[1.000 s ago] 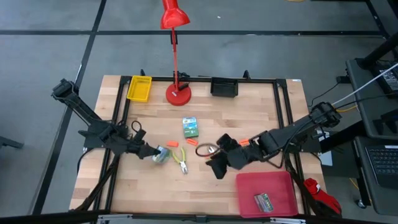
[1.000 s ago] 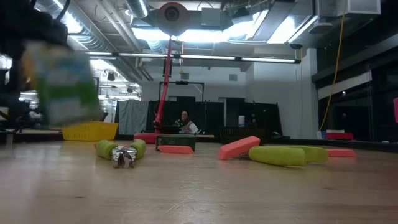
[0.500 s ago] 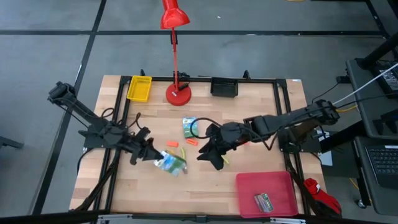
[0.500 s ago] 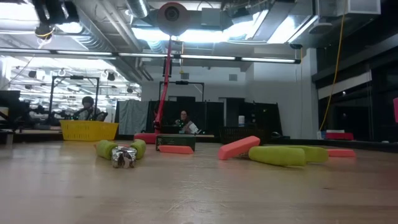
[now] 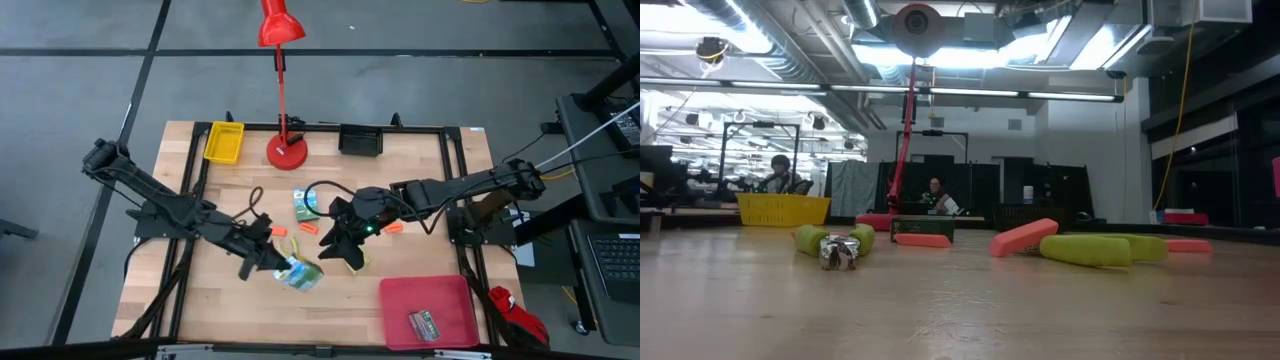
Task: Pick & Place School Supplies
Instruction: Put the yellow crayon box into the red bin
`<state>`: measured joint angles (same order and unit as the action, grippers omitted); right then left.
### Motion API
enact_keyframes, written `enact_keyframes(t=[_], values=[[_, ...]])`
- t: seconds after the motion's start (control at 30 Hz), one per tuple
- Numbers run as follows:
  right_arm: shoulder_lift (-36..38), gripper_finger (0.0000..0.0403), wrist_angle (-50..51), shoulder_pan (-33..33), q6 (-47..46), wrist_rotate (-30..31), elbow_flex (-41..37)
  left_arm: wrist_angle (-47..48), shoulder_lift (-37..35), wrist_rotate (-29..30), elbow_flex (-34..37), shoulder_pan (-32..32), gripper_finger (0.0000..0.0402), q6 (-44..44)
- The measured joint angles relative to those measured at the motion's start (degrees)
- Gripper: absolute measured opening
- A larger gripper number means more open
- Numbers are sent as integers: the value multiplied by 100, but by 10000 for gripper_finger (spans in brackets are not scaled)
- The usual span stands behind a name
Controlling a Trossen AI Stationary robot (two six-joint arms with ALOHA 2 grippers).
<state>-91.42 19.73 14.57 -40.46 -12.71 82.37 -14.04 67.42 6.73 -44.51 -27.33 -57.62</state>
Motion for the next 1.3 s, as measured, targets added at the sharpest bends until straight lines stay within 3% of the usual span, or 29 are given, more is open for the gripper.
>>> enact_keyframes(t=[0.23,0.9,1.3], values=[[0,249,109,77,193,-197,0,37,364,-272,-531,281,3,152],[-35,250,-46,290,660,-11,-2,63,942,-935,-1303,803,3,185],[-37,163,-47,361,793,28,-2,57,931,-941,-1304,837,3,190]])
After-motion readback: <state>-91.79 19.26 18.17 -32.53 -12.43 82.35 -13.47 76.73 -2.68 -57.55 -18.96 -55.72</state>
